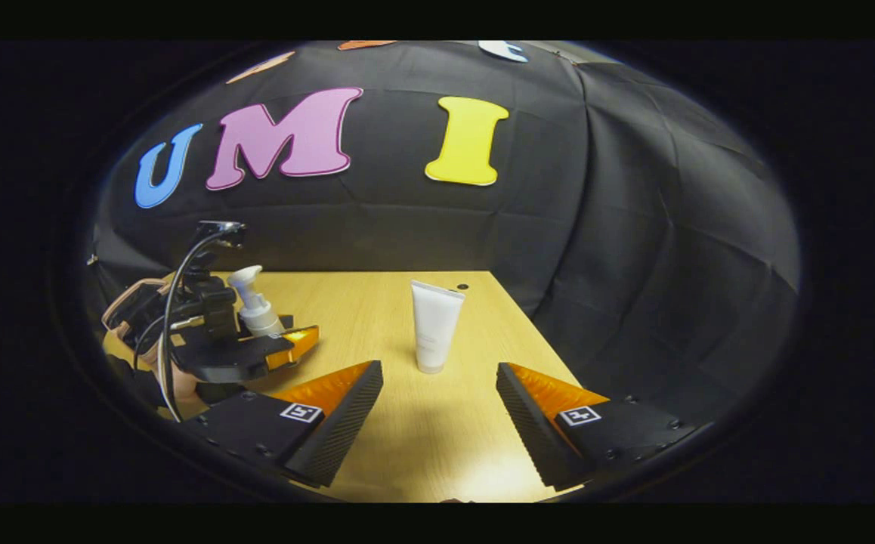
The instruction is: First open the suitcase, pack the skin care products into it, and then close the suitcase.
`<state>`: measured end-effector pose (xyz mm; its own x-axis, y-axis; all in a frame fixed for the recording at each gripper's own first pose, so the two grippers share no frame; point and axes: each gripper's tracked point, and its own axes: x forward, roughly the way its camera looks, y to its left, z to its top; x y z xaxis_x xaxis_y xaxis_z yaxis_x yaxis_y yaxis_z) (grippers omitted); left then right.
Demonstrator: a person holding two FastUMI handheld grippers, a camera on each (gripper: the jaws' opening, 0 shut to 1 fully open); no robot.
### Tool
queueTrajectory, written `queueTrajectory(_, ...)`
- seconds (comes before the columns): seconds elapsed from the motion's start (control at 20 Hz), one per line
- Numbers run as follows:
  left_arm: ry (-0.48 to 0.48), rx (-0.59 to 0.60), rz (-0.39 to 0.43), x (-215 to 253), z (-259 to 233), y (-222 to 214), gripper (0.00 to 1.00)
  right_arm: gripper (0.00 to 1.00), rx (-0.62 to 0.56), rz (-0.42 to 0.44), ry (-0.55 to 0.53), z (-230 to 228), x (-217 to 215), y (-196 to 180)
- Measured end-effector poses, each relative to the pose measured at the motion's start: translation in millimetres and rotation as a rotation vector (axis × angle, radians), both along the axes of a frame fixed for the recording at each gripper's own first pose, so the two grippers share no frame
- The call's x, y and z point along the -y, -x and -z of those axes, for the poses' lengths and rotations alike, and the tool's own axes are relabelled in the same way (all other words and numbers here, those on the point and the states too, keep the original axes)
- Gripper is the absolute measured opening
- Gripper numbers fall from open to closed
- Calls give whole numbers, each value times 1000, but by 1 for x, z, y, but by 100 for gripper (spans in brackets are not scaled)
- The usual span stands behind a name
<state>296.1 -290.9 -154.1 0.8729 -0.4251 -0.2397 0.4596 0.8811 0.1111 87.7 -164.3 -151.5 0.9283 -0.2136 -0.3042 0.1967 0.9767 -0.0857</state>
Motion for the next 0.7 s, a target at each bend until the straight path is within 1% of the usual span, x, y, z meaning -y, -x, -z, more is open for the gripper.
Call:
queueTrajectory(0.2,-13,-18,-3,-1,0,3,65,97,2,-17,5,1,-9,-9)
queueTrajectory(0.3,-30,-24,-11,-7,-2,10,63,97,-14,-7,0,8,-8,-16)
queueTrajectory(0.35,-19,-7,-13,-10,-11,14,63,100,-17,0,-8,11,-8,-20)
queueTrajectory(0.4,-7,10,-14,-13,-21,19,63,97,-12,7,-12,12,-7,-25)
queueTrajectory(0.55,5,45,-19,-26,-51,39,63,97,-25,15,-4,25,-5,-43)
queueTrajectory(0.65,9,66,-27,-38,-72,58,63,97,-58,37,-23,42,0,-58)
queueTrajectory(0.7,15,72,-38,-45,-80,66,63,97,-68,65,-22,51,6,-66)
